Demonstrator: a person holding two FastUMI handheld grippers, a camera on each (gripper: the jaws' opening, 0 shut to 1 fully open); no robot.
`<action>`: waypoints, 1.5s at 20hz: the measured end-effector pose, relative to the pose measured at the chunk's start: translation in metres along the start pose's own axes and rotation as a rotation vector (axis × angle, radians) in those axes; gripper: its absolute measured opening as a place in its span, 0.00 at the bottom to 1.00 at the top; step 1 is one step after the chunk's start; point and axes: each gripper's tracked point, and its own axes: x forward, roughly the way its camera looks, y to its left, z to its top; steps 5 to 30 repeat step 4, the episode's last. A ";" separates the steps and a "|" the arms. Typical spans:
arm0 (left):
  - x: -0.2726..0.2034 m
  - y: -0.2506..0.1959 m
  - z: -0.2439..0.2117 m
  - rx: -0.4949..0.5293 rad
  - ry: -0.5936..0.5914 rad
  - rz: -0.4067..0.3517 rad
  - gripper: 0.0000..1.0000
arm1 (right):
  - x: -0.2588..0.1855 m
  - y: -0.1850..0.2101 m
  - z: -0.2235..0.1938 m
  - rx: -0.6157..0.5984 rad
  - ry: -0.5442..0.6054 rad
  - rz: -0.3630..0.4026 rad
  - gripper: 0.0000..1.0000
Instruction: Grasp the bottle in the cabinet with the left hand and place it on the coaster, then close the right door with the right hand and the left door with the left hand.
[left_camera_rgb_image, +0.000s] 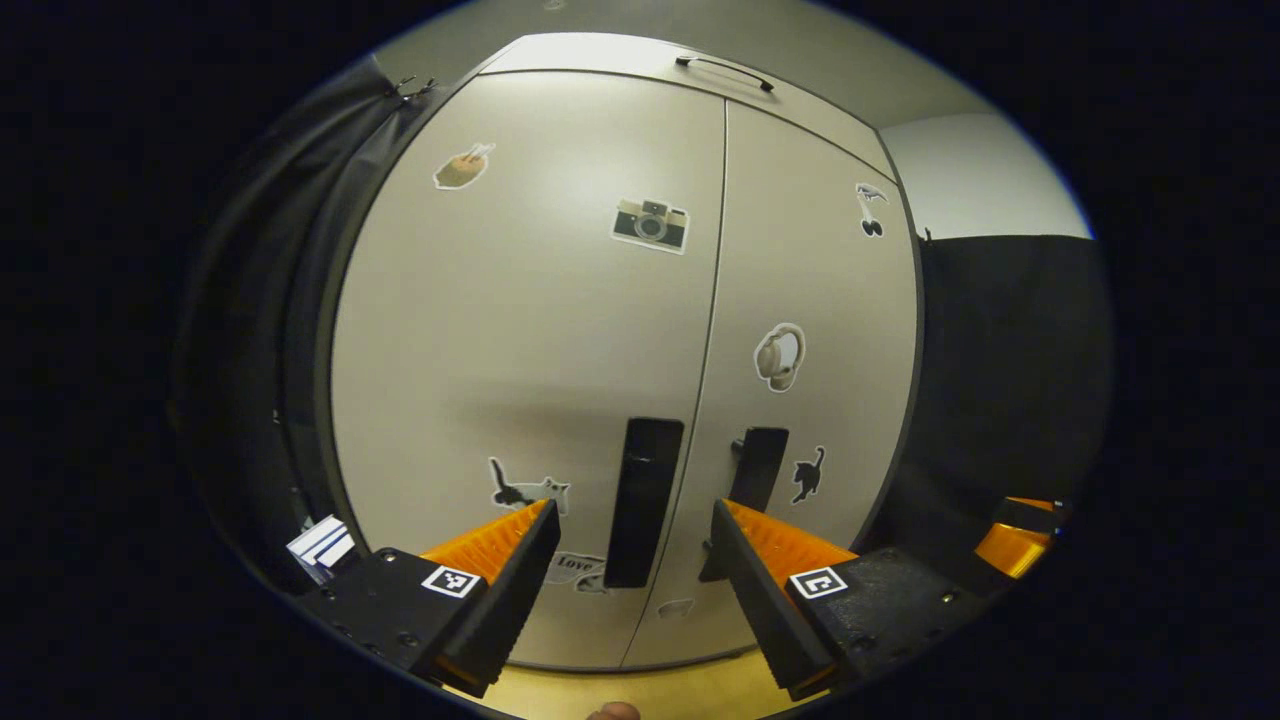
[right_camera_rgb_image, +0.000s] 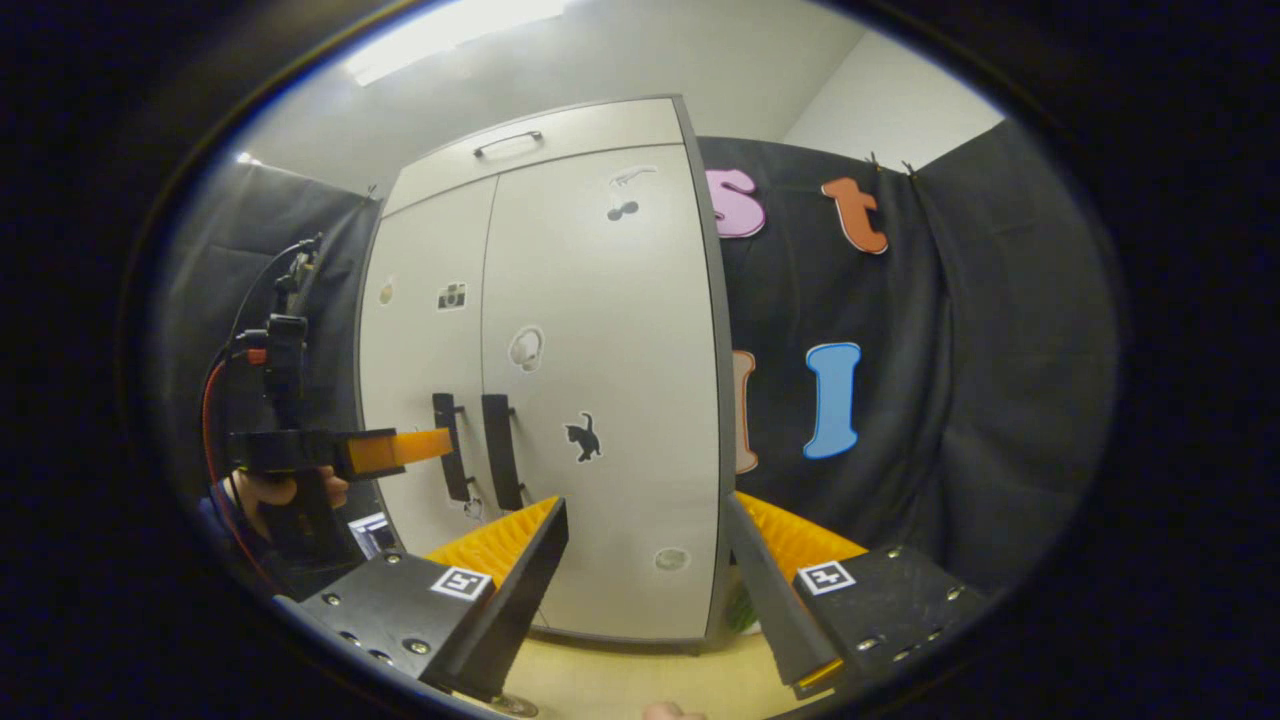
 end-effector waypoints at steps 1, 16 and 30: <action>-0.014 0.001 0.002 -0.014 0.004 0.009 0.96 | -0.008 0.001 -0.002 0.008 0.005 -0.006 0.96; -0.063 0.009 0.020 -0.016 0.006 0.060 0.97 | -0.034 0.010 0.008 0.030 -0.015 -0.037 0.93; -0.063 0.009 0.020 -0.016 0.006 0.060 0.97 | -0.034 0.010 0.008 0.030 -0.015 -0.037 0.93</action>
